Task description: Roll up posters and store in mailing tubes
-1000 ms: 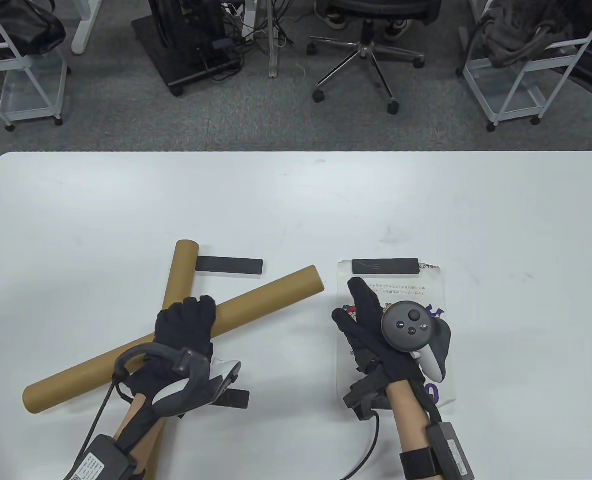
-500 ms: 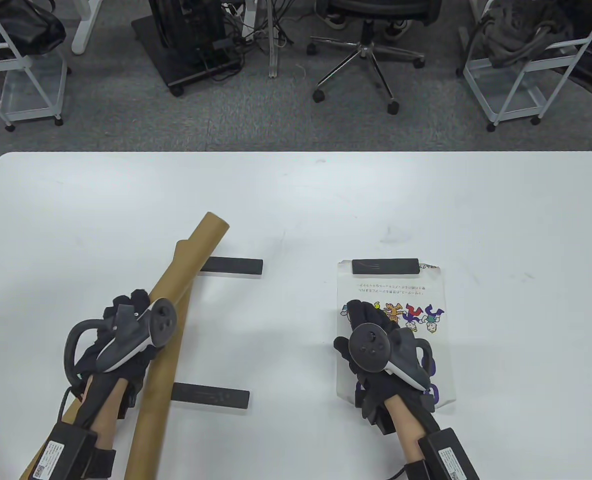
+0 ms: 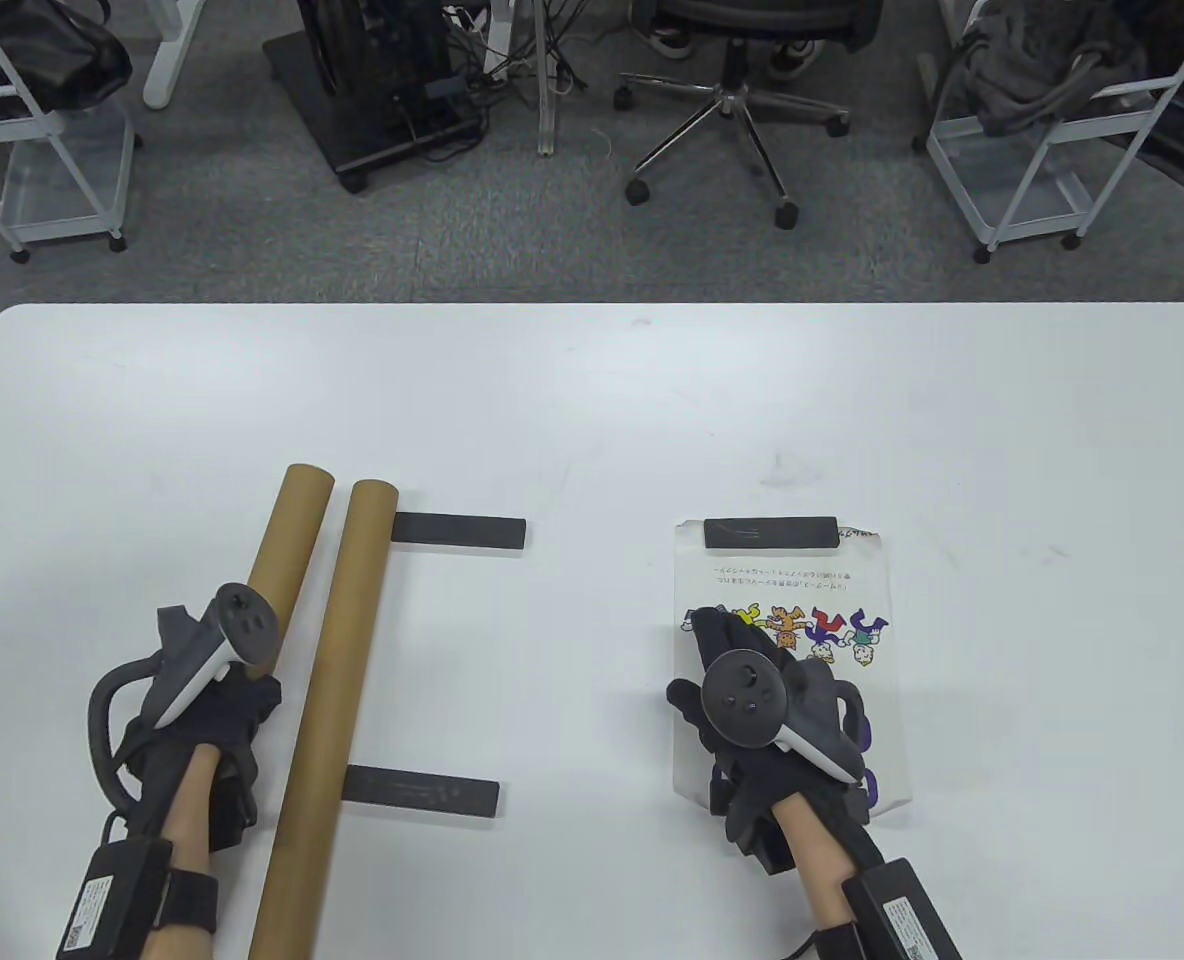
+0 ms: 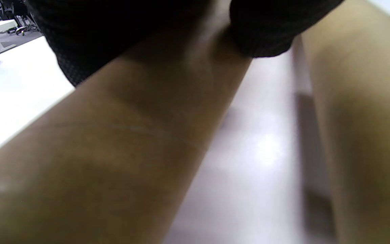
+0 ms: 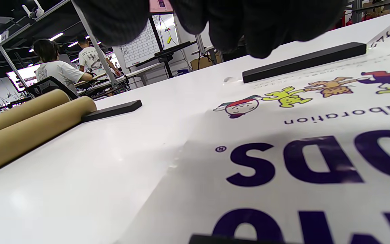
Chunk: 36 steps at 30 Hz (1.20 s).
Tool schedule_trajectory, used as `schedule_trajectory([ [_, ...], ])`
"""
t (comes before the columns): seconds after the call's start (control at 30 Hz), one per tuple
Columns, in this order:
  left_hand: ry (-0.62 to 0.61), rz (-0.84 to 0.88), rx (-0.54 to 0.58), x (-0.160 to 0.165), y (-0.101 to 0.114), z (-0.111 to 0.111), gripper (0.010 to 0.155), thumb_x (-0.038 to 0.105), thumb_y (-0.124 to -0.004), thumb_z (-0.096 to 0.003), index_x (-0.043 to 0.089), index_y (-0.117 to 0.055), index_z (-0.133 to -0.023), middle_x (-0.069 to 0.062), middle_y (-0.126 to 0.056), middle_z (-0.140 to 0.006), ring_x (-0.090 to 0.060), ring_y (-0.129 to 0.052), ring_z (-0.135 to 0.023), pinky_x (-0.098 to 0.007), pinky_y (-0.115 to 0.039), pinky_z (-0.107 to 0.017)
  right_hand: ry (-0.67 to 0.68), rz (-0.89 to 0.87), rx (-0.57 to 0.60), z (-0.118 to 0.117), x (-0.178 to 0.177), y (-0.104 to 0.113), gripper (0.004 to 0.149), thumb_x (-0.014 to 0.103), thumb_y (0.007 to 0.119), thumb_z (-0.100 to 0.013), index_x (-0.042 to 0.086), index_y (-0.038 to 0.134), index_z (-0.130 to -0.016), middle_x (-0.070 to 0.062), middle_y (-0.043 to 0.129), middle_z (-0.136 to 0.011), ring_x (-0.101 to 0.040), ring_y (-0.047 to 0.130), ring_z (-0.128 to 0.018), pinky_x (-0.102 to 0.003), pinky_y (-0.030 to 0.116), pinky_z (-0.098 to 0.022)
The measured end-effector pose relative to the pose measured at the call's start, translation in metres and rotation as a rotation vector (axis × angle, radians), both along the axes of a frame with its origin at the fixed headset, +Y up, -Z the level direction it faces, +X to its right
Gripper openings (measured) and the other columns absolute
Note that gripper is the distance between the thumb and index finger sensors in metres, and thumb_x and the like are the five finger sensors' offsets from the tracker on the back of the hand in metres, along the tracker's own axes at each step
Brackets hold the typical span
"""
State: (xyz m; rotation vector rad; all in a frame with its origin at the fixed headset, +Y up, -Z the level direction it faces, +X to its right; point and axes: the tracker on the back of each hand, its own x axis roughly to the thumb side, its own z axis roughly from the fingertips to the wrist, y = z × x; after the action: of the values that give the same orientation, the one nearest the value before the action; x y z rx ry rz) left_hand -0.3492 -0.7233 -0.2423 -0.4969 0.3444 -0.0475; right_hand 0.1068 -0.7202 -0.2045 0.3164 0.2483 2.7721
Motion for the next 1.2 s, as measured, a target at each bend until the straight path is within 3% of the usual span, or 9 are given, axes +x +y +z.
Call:
schedule_trajectory([
  [0.17,0.007,0.002,-0.05,-0.003,-0.012,0.0,0.085,0.048,-0.07,-0.052,-0.001,-0.048,-0.118,-0.026,-0.067,-0.11,-0.042,-0.086,-0.09,-0.052,-0.086,-0.071,0.006,0.013,-0.001,0.0,-0.002,-0.001,0.075,0.038,0.063,-0.058,-0.006,0.036,-0.113,-0.038,0.046,-0.116,-0.065,0.054,-0.1,-0.077,0.048,-0.067],
  [0.43,0.026,0.033,-0.046,-0.006,-0.007,0.002,0.086,0.05,-0.069,-0.0535,0.0,-0.045,-0.119,-0.026,-0.063,-0.113,-0.043,-0.083,-0.093,-0.054,-0.082,-0.073,-0.001,0.003,-0.002,-0.001,-0.001,-0.001,0.075,0.038,0.062,-0.058,-0.005,0.035,-0.113,-0.038,0.046,-0.116,-0.065,0.054,-0.1,-0.077,0.048,-0.067],
  [0.53,0.026,0.041,-0.034,-0.005,0.003,0.003,0.088,0.053,-0.064,-0.0545,0.001,-0.039,-0.121,-0.026,-0.058,-0.118,-0.046,-0.077,-0.099,-0.059,-0.075,-0.075,-0.002,-0.001,0.0,-0.001,-0.001,0.0,0.075,0.038,0.062,-0.058,-0.006,0.035,-0.113,-0.038,0.046,-0.116,-0.065,0.054,-0.1,-0.077,0.048,-0.067],
  [0.63,0.006,0.064,0.076,0.003,0.026,0.004,0.087,0.053,-0.063,-0.0549,0.001,-0.039,-0.121,-0.028,-0.056,-0.118,-0.049,-0.074,-0.101,-0.061,-0.072,-0.075,-0.003,-0.005,0.001,-0.001,0.0,0.0,0.075,0.038,0.063,-0.058,-0.006,0.035,-0.113,-0.038,0.046,-0.116,-0.065,0.054,-0.1,-0.077,0.048,-0.067],
  [0.8,-0.158,0.084,0.226,0.039,0.058,0.007,0.087,0.053,-0.062,-0.0545,0.003,-0.039,-0.122,-0.027,-0.055,-0.12,-0.049,-0.072,-0.102,-0.062,-0.07,-0.076,-0.005,-0.007,-0.001,-0.001,0.0,0.0,0.075,0.038,0.062,-0.058,-0.005,0.036,-0.113,-0.038,0.046,-0.116,-0.065,0.054,-0.1,-0.077,0.048,-0.067],
  [0.9,-0.267,0.051,0.302,0.068,0.064,0.011,0.086,0.053,-0.062,-0.0543,0.005,-0.04,-0.122,-0.026,-0.055,-0.12,-0.048,-0.072,-0.103,-0.062,-0.07,-0.077,-0.005,-0.005,0.002,-0.001,0.0,0.0,0.075,0.038,0.062,-0.058,-0.005,0.035,-0.113,-0.037,0.046,-0.116,-0.065,0.054,-0.1,-0.077,0.048,-0.067],
  [1.13,-0.514,-0.179,0.52,0.113,0.044,0.028,0.085,0.054,-0.063,-0.0527,0.01,-0.039,-0.121,-0.021,-0.056,-0.12,-0.043,-0.072,-0.105,-0.061,-0.07,-0.078,0.0,-0.005,0.003,0.001,0.0,0.0,0.075,0.038,0.063,-0.058,-0.005,0.036,-0.113,-0.037,0.046,-0.116,-0.065,0.054,-0.1,-0.077,0.048,-0.067],
  [1.2,-0.562,-0.252,0.495,0.119,0.037,0.028,0.086,0.054,-0.063,-0.052,0.01,-0.039,-0.121,-0.021,-0.056,-0.12,-0.043,-0.073,-0.105,-0.061,-0.07,-0.078,0.002,-0.005,0.0,0.001,0.0,-0.001,0.075,0.038,0.063,-0.058,-0.005,0.036,-0.113,-0.037,0.046,-0.116,-0.065,0.054,-0.1,-0.077,0.048,-0.067],
])
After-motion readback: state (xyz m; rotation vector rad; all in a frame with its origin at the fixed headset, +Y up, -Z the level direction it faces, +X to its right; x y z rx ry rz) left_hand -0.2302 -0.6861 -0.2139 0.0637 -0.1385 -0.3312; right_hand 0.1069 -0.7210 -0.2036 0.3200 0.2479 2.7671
